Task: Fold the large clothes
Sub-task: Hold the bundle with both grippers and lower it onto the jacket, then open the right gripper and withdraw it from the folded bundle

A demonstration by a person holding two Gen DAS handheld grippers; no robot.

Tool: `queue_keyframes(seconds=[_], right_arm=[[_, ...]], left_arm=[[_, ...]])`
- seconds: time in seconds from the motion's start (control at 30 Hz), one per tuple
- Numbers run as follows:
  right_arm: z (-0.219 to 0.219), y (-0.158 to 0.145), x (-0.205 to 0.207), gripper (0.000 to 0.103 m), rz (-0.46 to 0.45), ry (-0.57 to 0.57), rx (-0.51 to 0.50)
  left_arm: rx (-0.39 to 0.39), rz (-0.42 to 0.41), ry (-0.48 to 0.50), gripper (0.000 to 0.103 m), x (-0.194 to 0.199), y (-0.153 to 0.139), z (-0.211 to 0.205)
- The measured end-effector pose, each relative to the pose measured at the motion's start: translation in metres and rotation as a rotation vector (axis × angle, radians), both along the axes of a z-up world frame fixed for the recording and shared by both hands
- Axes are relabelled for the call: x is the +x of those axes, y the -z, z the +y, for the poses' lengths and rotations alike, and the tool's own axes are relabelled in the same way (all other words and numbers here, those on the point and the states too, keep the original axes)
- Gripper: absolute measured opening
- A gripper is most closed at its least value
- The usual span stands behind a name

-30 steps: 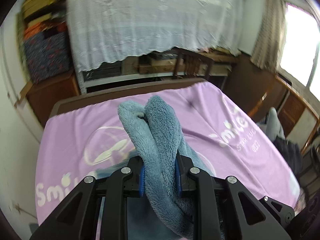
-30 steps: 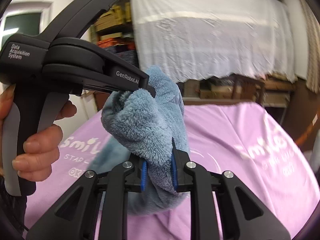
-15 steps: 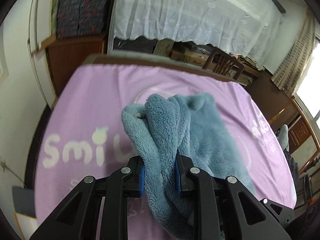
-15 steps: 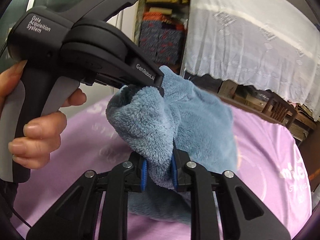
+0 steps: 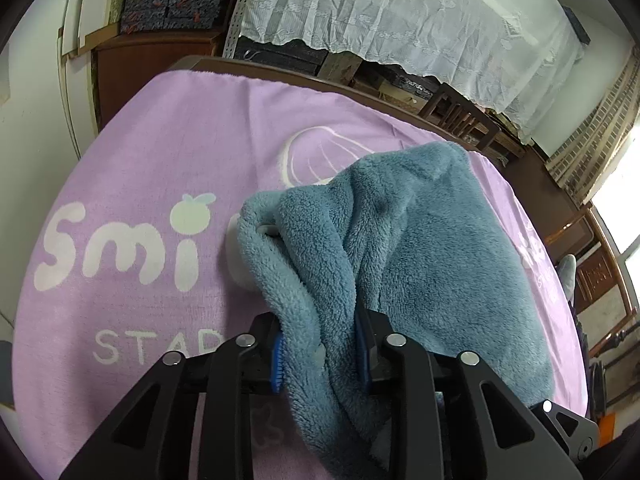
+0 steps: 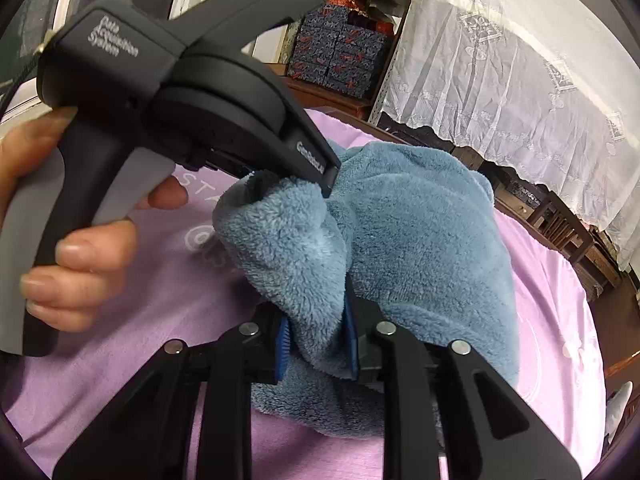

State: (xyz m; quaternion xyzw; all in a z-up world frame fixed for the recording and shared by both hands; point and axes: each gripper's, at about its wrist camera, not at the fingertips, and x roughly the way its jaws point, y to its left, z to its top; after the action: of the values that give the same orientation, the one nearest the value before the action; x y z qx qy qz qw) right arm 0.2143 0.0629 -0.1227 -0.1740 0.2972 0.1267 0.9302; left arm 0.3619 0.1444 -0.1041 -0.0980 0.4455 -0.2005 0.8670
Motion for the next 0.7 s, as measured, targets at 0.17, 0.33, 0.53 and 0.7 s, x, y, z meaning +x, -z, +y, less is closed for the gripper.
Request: queue_keyframes(seconds=[0.17,0.33,0.53,0.7], right_arm=[[-0.003,-0.001,0.001,0.023,0.009,-0.015,0.007],[-0.012,-0.008,-0.003,0.037,0.030,-0.074,0.024],[-0.033,-0.022,-0.039,0.060,-0.019,-0.149,0.053],[-0.069,-0.037,-0.071,0.067,-0.064,-0.138,0.109]], left_arm=[[-0.054,0.027,-0.021,0.042,0.005,0.008,0.012],[-0.125,0.041,-0.025,0.047,0.002,0.007,0.025],[-0.122,-0.029,-0.058,0.045,-0.021,-0.014,0.034],[-0.071,-0.113,-0.101,0.045,-0.053,-0.032,0.036]])
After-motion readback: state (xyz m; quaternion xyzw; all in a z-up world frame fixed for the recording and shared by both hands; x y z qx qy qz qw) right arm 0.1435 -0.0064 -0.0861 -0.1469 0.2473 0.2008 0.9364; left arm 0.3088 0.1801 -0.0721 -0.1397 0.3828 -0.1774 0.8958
